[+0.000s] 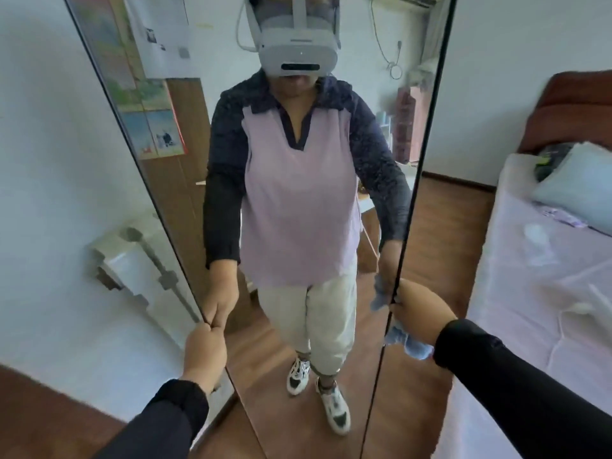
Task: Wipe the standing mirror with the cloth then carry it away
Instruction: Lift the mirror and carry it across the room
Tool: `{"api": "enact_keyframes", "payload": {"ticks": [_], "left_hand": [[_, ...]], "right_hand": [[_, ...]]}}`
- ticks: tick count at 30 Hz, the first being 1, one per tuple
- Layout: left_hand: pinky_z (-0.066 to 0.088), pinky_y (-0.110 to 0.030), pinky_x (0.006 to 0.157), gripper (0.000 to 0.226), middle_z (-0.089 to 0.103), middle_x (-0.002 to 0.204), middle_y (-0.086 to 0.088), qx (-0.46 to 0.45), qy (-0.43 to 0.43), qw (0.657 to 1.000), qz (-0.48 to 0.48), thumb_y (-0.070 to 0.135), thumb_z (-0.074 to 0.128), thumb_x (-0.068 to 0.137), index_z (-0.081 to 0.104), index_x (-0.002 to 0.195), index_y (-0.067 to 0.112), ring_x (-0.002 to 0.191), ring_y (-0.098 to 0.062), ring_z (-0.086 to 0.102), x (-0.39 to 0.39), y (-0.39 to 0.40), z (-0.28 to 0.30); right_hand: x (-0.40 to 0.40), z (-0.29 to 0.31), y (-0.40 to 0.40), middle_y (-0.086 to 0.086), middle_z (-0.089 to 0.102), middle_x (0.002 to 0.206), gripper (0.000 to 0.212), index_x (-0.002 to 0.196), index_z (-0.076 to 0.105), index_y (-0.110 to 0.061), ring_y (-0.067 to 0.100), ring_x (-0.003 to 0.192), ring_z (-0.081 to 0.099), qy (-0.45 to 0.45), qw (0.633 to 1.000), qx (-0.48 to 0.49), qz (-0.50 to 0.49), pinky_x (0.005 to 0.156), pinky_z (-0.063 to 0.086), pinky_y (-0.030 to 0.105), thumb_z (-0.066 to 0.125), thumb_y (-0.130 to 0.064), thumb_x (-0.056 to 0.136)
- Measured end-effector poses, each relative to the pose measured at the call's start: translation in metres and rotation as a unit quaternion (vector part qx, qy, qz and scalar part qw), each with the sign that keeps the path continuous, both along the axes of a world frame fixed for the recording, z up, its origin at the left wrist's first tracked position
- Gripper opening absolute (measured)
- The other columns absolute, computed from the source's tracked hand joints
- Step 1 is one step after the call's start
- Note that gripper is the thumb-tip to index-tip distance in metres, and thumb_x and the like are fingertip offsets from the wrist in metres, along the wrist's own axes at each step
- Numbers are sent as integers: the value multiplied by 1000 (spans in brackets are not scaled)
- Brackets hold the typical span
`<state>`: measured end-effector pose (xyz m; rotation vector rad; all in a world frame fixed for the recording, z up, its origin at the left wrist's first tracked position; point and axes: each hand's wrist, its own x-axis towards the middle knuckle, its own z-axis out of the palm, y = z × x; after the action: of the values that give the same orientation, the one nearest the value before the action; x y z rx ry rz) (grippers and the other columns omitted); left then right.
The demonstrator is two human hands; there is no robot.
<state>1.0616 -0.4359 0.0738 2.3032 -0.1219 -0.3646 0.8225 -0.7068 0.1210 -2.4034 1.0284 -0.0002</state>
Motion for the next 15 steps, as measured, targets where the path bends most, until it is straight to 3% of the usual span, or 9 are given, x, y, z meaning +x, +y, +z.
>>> {"api": "enact_keyframes", "payload": {"ticks": [2,4,7,11,15], "left_hand": [[44,-40,83,32,59,121,-24,11,0,1000,-17,8,37,101,54,124,-5,103,-37,56,10,-32,-1],[44,-40,82,32,59,121,-24,18,1,999,-35,7,37,100,55,124,-6,100,-36,55,17,-63,-5],[46,-42,86,32,60,122,-27,18,-1,998,-58,6,37,100,56,123,-7,110,-42,57,28,-103,-10],[46,-40,80,32,61,120,-26,14,-4,995,-98,6,37,101,56,122,-7,102,-39,58,51,-157,-15],[41,-36,75,33,60,120,-25,12,-19,989,-148,9,36,103,54,125,-7,90,-31,52,85,-222,-18]], "right_hand": [[-1,-3,-22,6,68,100,22,117,59,-14,26,89,66,-9,999,-40,-20,81,56,38,54,-16,96],[-6,1,-38,12,73,98,19,110,64,-20,31,86,70,14,999,-15,-30,80,60,43,54,-21,94],[-6,3,-62,19,74,91,22,99,71,-24,37,78,72,20,999,-12,-48,73,60,46,57,-29,85],[6,5,-98,0,58,85,22,117,59,-10,21,78,58,39,992,-30,-117,75,51,33,54,-14,96],[22,6,-133,-4,61,79,24,104,54,-16,19,78,65,112,978,8,-174,79,55,31,59,-2,85]]}}
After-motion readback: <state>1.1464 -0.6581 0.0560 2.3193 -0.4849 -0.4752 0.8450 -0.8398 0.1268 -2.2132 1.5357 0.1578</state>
